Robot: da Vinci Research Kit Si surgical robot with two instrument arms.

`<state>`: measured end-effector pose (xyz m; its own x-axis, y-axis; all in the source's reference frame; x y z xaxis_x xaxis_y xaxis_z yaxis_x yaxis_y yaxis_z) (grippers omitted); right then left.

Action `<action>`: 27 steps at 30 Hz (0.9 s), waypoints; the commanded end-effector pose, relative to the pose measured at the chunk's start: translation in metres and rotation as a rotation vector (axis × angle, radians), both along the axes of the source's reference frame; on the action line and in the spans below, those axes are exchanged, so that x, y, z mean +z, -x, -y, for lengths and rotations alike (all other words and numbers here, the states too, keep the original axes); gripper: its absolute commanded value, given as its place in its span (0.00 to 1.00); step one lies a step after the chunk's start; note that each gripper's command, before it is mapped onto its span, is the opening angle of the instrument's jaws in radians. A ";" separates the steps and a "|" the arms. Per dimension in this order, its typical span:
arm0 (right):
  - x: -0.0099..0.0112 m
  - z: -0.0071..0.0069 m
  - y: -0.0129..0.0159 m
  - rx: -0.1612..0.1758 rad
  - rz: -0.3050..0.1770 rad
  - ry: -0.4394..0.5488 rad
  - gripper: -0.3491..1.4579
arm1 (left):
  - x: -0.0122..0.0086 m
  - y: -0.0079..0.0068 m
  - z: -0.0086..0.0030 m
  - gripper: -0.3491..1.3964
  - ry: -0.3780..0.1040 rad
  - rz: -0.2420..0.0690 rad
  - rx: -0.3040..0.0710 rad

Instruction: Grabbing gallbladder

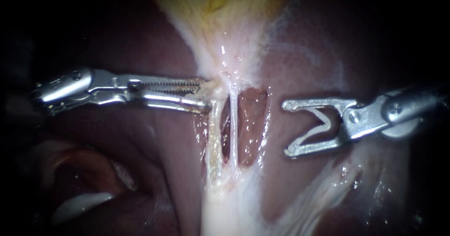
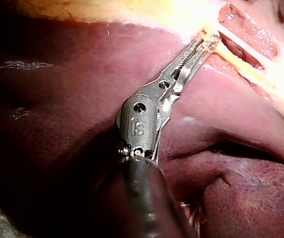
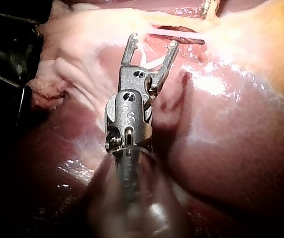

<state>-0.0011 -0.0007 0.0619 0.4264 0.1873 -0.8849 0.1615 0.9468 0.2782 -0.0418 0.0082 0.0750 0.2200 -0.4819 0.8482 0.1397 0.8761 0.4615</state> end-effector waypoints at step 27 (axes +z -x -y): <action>-0.0001 0.0000 0.0001 -0.001 0.000 -0.001 0.46 | -0.0095 -0.0042 0.0007 0.00 -0.110 0.000 -0.033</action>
<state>-0.0011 -0.0008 0.0618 0.4264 0.1874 -0.8849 0.1624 0.9465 0.2787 -0.0373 0.0075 0.0649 0.1980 -0.5823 0.7885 0.1690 0.8127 0.5577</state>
